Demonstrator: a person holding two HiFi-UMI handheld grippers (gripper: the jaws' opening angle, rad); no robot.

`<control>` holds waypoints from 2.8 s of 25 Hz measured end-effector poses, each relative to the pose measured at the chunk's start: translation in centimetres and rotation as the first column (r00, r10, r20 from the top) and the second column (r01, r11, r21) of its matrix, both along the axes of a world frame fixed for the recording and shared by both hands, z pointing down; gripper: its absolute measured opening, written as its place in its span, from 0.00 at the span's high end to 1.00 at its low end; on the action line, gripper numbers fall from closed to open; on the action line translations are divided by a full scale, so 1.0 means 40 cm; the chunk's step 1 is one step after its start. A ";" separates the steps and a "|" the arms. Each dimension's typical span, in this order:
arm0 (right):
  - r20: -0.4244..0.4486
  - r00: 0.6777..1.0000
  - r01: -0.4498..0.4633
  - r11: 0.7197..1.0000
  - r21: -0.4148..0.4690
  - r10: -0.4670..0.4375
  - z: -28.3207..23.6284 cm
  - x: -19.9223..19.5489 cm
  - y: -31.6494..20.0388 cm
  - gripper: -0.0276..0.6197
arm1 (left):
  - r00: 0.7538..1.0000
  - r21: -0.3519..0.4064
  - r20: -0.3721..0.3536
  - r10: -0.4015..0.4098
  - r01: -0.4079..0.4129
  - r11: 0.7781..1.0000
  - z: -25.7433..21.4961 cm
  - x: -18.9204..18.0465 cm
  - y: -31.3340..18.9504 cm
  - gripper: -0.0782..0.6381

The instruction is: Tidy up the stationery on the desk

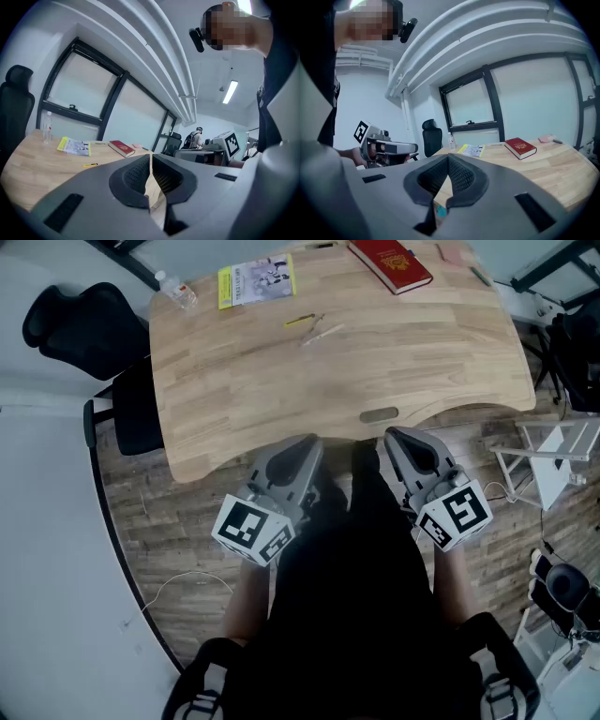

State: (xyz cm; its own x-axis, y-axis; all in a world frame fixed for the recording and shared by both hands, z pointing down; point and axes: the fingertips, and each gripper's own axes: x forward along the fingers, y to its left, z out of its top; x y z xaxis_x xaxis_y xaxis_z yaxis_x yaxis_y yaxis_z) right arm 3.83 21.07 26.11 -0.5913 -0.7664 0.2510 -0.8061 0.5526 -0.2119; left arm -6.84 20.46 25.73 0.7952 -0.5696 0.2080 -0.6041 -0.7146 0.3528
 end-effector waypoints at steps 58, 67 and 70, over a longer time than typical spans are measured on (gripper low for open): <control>0.044 0.986 -0.153 0.976 -0.156 0.162 0.103 0.216 -0.476 0.93 | 0.941 -0.086 0.331 -0.070 0.104 0.991 0.342 0.075 -0.671 0.83; 0.011 0.979 -0.193 0.951 -0.240 0.202 0.183 0.182 -0.475 0.93 | 0.924 -0.194 0.383 0.013 0.066 0.979 0.553 0.080 -0.732 0.83; 0.006 0.981 -0.189 0.951 -0.243 0.196 0.190 0.173 -0.503 0.93 | 0.916 -0.215 0.401 0.017 0.075 0.974 0.612 0.080 -0.764 0.83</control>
State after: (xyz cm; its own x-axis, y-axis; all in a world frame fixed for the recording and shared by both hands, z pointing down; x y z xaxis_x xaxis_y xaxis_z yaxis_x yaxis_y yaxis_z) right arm 10.75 0.95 33.71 -0.4487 -0.7855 0.4263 -0.8834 0.3176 -0.3447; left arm -3.62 -10.09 50.21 0.6033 -0.4935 0.6265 -0.7463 -0.6263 0.2253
